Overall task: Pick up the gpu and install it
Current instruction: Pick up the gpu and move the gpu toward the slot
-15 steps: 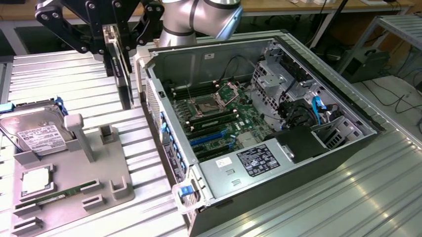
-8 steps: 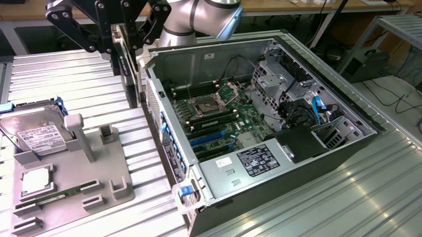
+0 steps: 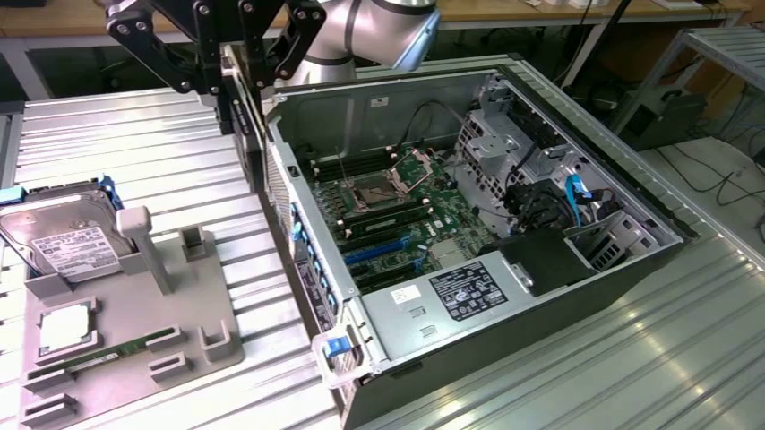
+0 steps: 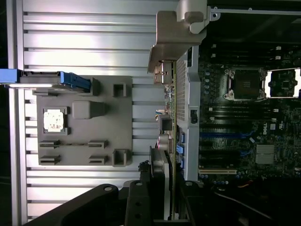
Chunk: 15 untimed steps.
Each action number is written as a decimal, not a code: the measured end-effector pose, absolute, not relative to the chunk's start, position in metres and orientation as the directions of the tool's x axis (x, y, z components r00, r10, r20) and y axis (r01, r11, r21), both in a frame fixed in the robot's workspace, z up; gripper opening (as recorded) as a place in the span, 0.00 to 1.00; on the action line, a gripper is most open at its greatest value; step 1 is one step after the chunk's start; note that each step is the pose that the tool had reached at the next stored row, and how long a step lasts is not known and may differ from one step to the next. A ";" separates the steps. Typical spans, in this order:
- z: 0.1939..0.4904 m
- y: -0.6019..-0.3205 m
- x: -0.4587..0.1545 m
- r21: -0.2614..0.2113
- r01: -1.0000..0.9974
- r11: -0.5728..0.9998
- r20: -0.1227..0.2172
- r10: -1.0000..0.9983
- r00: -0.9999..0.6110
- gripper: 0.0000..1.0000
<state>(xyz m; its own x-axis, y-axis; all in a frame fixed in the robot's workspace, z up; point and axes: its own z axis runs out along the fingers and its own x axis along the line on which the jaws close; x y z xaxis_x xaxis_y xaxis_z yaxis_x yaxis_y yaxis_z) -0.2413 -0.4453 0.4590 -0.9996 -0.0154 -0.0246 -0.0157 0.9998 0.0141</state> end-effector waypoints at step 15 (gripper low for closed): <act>0.459 -0.445 -0.225 0.014 -0.016 1.000 -0.025 -0.015 -1.000 0.28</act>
